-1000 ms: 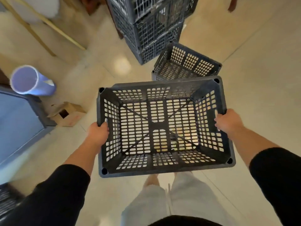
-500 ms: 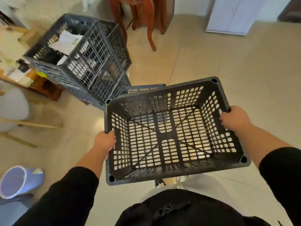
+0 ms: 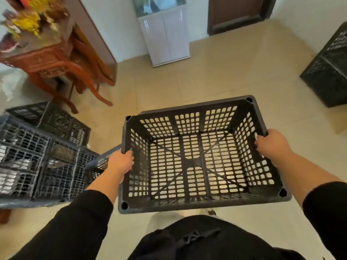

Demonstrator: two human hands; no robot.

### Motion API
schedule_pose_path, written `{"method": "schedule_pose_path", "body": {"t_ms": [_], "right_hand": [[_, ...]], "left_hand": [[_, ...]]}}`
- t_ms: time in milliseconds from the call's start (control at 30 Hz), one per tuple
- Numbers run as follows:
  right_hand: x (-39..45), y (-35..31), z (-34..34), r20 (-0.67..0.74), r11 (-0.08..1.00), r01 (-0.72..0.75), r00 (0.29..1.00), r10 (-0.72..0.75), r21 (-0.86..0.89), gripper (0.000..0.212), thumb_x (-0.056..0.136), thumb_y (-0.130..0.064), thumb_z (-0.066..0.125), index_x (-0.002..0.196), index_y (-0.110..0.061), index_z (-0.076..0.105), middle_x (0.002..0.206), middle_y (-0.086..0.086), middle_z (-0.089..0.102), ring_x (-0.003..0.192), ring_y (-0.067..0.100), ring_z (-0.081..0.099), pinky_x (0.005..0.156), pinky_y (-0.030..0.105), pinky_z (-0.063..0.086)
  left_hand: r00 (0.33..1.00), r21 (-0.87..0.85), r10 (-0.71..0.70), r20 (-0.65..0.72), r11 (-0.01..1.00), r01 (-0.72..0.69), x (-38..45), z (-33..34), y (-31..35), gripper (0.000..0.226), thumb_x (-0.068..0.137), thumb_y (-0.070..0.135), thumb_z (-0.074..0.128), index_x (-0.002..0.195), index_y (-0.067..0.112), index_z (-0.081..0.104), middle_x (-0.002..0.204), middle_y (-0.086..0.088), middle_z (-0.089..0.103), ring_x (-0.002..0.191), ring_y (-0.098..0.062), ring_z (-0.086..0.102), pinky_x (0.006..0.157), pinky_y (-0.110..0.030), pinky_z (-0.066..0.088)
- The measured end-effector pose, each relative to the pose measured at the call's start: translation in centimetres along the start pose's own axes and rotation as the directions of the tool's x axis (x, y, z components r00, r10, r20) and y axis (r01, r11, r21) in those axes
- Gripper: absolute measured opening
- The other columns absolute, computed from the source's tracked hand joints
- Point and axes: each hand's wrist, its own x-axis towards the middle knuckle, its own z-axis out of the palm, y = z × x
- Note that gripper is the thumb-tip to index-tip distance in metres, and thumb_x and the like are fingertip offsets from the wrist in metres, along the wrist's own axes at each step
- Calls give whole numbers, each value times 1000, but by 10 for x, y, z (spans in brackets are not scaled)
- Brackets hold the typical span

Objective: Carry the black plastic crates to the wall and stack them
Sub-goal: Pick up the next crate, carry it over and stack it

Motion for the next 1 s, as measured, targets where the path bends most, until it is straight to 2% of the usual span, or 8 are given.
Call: {"method": "schedule_pose_path", "body": {"t_ms": [200, 333, 433, 600, 767, 900, 1000], "right_hand": [[63, 24, -59, -88, 986, -164, 982, 166, 29, 29, 103, -22, 56, 125, -4, 58, 111, 20, 66, 98, 39, 66, 86, 50, 58], [111, 27, -86, -115, 955, -287, 949, 294, 70, 26, 102, -22, 57, 123, -6, 58, 105, 18, 67, 90, 36, 67, 79, 48, 59], [156, 24, -102, -146, 933, -332, 925, 351, 138, 26, 101, -24, 60, 117, -4, 61, 98, 17, 70, 88, 37, 70, 83, 53, 61], [209, 12, -135, -193, 852, -439, 844, 500, 286, 31, 102, -25, 60, 125, -4, 58, 102, 21, 70, 92, 40, 69, 88, 57, 58], [257, 14, -173, -216, 776, -475, 777, 591, 414, 28, 103, -25, 57, 121, -3, 58, 99, 20, 69, 88, 38, 68, 79, 48, 57], [300, 25, -206, -209, 706, -506, 720, 662, 496, 18, 103, -24, 58, 114, -11, 53, 100, 18, 68, 92, 38, 69, 86, 54, 58], [347, 44, -233, -224, 684, -510, 692, 686, 522, 20, 102, -25, 58, 115, -9, 57, 100, 17, 69, 92, 38, 70, 87, 56, 59]], "left_hand": [[990, 91, 73, 123, 992, -84, 42, 97, 112, 30, 107, 31, 53, 91, 9, 64, 76, -10, 64, 68, -26, 57, 74, -42, 50], [964, 126, 118, 238, 980, -151, 78, 162, 186, 27, 108, 29, 53, 99, 6, 64, 77, -10, 63, 64, -23, 58, 70, -41, 53], [938, 144, 152, 310, 968, -205, 108, 214, 247, 26, 108, 24, 55, 100, 1, 65, 77, -12, 63, 63, -24, 57, 66, -39, 52], [885, 208, 209, 415, 926, -316, 143, 294, 362, 26, 108, 26, 55, 102, 4, 67, 81, -11, 66, 67, -24, 60, 67, -39, 53], [806, 226, 293, 514, 860, -457, 157, 386, 481, 25, 108, 28, 55, 104, 6, 66, 84, -11, 66, 72, -23, 61, 67, -36, 53], [749, 250, 333, 573, 799, -547, 158, 468, 552, 28, 108, 29, 56, 105, 4, 67, 83, -12, 67, 72, -24, 62, 69, -37, 53], [720, 269, 350, 600, 758, -594, 152, 533, 596, 29, 108, 29, 55, 105, 3, 67, 84, -12, 67, 72, -24, 62, 67, -36, 52]]}}
